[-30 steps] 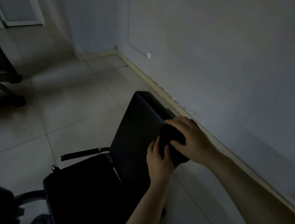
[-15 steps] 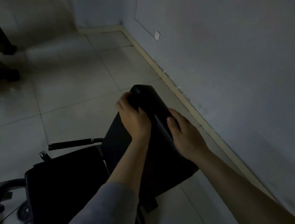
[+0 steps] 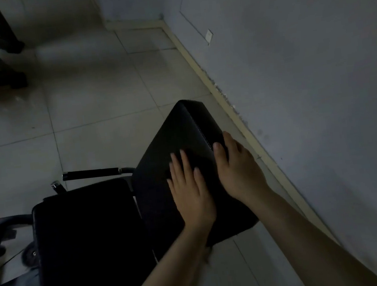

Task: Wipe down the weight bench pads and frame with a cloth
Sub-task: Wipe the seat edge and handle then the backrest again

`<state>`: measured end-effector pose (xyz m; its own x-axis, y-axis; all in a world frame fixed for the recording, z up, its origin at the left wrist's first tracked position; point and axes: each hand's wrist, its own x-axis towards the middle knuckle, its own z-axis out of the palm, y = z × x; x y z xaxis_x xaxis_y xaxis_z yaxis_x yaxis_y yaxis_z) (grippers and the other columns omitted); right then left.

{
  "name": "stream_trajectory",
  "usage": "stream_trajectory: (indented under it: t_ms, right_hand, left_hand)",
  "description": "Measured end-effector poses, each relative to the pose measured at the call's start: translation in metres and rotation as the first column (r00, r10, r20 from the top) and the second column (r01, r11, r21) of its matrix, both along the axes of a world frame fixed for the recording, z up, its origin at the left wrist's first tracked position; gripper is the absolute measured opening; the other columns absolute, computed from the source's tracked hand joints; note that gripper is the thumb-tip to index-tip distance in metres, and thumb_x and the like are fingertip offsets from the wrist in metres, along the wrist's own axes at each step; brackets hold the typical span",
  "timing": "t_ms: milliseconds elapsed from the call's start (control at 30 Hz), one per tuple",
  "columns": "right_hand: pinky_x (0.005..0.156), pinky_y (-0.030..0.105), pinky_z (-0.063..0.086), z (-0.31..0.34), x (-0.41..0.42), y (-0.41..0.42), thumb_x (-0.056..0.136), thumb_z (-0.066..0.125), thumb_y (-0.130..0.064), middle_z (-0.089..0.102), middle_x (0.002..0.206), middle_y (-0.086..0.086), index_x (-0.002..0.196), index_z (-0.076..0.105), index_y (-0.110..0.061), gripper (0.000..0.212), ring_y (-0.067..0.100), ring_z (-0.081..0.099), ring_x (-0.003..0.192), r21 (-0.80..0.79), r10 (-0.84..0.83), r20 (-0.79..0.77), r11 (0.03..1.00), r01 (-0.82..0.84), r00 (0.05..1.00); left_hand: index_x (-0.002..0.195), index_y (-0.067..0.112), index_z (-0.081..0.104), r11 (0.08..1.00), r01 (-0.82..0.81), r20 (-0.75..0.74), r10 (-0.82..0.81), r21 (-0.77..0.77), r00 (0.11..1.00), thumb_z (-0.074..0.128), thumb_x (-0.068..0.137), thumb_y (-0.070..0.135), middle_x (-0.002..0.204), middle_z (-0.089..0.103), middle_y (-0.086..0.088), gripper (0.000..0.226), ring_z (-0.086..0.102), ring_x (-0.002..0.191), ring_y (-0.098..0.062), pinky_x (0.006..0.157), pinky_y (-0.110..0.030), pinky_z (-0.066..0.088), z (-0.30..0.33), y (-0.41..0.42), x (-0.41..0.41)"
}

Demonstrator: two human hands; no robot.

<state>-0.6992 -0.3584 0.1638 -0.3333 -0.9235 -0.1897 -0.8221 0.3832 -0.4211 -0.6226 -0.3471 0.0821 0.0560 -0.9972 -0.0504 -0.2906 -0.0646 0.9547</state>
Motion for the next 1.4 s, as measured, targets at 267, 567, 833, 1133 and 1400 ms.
stream_trajectory:
  t_ms: [267,567,833,1133,1400]
  right_hand:
    - [0.111,0.044,0.031,-0.003,0.006,-0.015,0.095,0.012,-0.054,0.030,0.152,0.008,0.149,0.014,-0.018,0.065,0.025,0.034,0.136,-0.021,0.037,-0.159,0.999,-0.041,0.987]
    - [0.114,0.057,0.014,0.003,0.018,-0.016,0.097,0.017,-0.051,0.010,0.158,0.014,0.150,0.005,-0.019,0.063,0.033,0.015,0.144,0.037,0.180,-0.528,0.981,-0.189,0.830]
    - [0.113,0.056,0.022,0.009,0.024,-0.086,0.088,0.055,-0.046,-0.015,0.158,0.002,0.149,0.005,-0.036,0.079,0.040,0.000,0.143,0.222,0.498,-0.384,0.867,-0.445,0.778]
    - [0.114,0.050,0.022,-0.004,0.020,-0.093,0.095,0.045,-0.043,-0.005,0.159,-0.001,0.149,0.013,-0.032,0.064,0.035,0.006,0.144,0.067,0.431,-0.419,0.892,-0.446,0.799]
    - [0.114,0.052,0.021,-0.005,0.022,-0.096,0.094,0.046,-0.042,-0.004,0.159,0.001,0.149,0.013,-0.032,0.065,0.038,0.006,0.143,0.095,0.426,-0.430,0.898,-0.429,0.796]
  left_hand:
    - [0.149,0.026,0.007,0.975,-0.213,-0.208,0.221,0.063,0.953,0.045,0.092,0.048,0.158,-0.005,0.000,0.072,0.005,0.145,-0.019,0.118,-0.039,0.015,0.020,-0.163,0.010]
    - [0.144,0.035,0.008,0.995,-0.077,-0.030,0.079,0.058,0.996,0.012,0.091,0.057,0.157,0.006,0.010,0.058,-0.001,0.144,-0.005,0.120,-0.041,0.006,-0.066,0.006,0.025]
    - [0.146,0.032,0.006,0.939,-0.128,0.012,0.131,0.318,0.991,0.020,0.100,0.041,0.159,0.002,0.005,0.050,-0.003,0.145,-0.010,0.119,-0.036,-0.002,-0.084,0.028,0.032]
    - [0.147,0.005,0.015,0.979,0.015,0.306,-0.079,0.204,0.949,0.022,0.100,0.014,0.157,0.001,-0.018,0.049,-0.006,0.145,-0.036,0.116,-0.046,-0.002,-0.136,-0.146,0.062]
    - [0.138,-0.006,0.034,0.960,-0.072,0.217,0.012,0.269,0.976,0.028,0.097,0.017,0.147,0.030,-0.026,0.047,0.029,0.137,-0.043,0.115,-0.052,0.022,-0.177,-0.016,0.071]
